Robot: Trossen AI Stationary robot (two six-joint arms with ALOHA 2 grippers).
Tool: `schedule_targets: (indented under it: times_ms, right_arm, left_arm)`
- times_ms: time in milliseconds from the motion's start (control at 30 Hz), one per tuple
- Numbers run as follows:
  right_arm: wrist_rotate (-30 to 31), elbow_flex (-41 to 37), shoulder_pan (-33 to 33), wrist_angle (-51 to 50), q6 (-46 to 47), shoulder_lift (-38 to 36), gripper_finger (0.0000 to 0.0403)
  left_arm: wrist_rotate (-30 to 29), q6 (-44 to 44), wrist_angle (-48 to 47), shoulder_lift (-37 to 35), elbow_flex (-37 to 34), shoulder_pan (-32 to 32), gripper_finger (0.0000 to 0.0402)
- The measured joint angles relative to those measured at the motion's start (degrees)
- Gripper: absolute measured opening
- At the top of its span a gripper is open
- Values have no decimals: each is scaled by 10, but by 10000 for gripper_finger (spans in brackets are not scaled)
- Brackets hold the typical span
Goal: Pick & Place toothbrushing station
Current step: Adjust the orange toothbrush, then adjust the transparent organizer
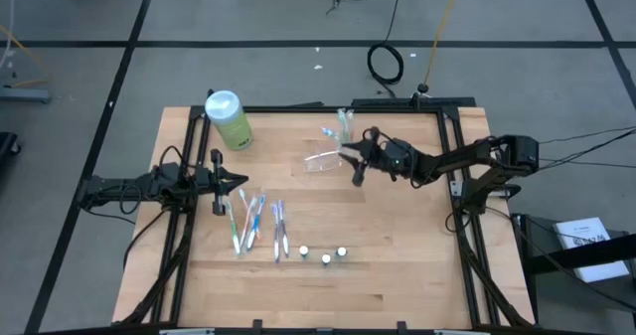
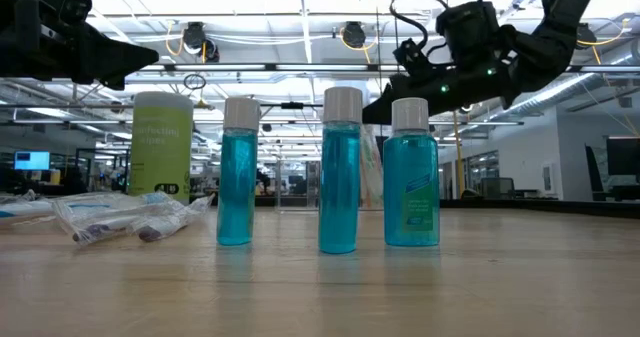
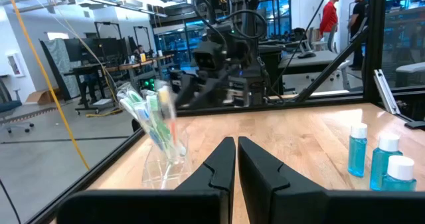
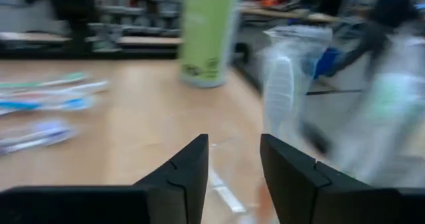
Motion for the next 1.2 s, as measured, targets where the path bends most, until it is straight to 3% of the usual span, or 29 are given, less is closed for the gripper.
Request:
schedule_targets:
  times_ms: [100, 333, 600, 800, 1033, 1133, 1200]
  right_arm:
    - [25, 0, -16, 6, 0, 0, 125]
    - [21, 0, -52, 1, 49, 7, 125]
    - [83, 0, -44, 6, 24, 0, 125]
    - [85, 0, -25, 22, 32, 0, 125]
    - [273, 0, 13, -62, 26, 0, 125]
    - [263, 0, 22, -101, 53, 0, 125]
    - [215, 0, 26, -119, 76, 0, 125]
  left_arm:
    - [0, 0, 0, 0, 0, 0, 26]
    - [0, 0, 0, 0, 0, 0, 26]
    - [0, 0, 0, 0, 0, 0, 26]
    - [0, 0, 0, 0, 0, 0, 26]
    - [0, 0, 0, 0, 0, 0, 26]
    - [0, 0, 0, 0, 0, 0, 26]
    - [0, 0, 0, 0, 0, 0, 26]
